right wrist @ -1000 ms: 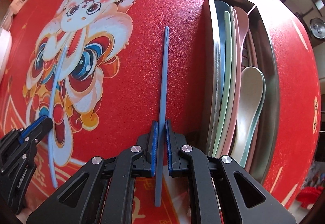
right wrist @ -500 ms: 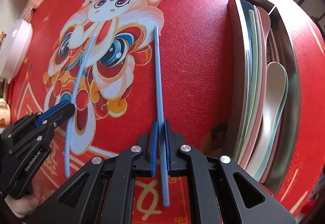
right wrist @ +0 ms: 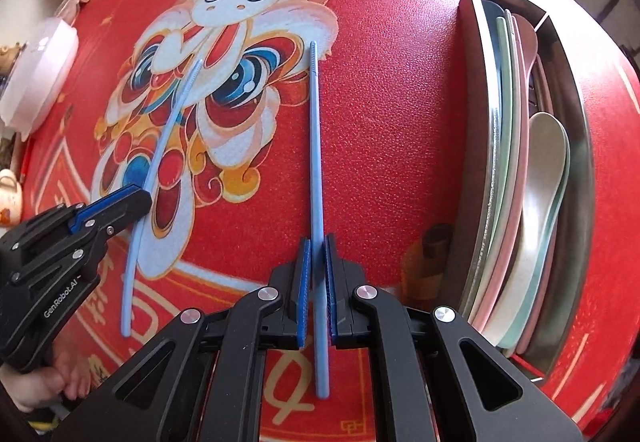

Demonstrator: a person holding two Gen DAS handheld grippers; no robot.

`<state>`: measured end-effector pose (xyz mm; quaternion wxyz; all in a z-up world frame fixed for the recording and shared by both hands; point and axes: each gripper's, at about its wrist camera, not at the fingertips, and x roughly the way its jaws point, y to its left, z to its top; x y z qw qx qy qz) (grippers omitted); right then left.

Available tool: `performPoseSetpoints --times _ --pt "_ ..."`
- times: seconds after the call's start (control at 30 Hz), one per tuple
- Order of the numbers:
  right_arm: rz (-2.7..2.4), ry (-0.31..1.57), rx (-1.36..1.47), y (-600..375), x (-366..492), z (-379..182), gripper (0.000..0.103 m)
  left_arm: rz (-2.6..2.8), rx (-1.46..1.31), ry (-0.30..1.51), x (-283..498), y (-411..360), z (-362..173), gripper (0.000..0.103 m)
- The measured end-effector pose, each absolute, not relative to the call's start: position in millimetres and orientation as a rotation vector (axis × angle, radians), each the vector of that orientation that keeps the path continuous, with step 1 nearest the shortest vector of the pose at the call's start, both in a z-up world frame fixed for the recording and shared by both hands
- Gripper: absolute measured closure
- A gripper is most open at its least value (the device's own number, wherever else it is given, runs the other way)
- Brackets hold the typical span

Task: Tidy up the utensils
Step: 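Lift both blue chopsticks with both tools and carry them toward the steel tray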

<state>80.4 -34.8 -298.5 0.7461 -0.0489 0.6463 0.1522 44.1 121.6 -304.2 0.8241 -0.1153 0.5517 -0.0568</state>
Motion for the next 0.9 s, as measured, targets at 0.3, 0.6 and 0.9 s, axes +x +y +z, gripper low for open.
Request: performPoseSetpoints --times 0.3,0.6,0.9 --pt "0.374 1.395 -0.062 -43.3 93.0 -297.9 0.096 -0.126 -0.292 1.180 45.7 125.8 -304.3 0.097" --pt "0.429 1.348 0.128 -67.4 91.7 -271.9 0.097 -0.145 -0.384 1.152 41.8 136.4 -279.8 0.097" --pt "0.416 1.291 0.209 -97.0 79.6 -253.3 0.097 -0.204 -0.351 1.113 47.2 113.0 -250.5 0.097"
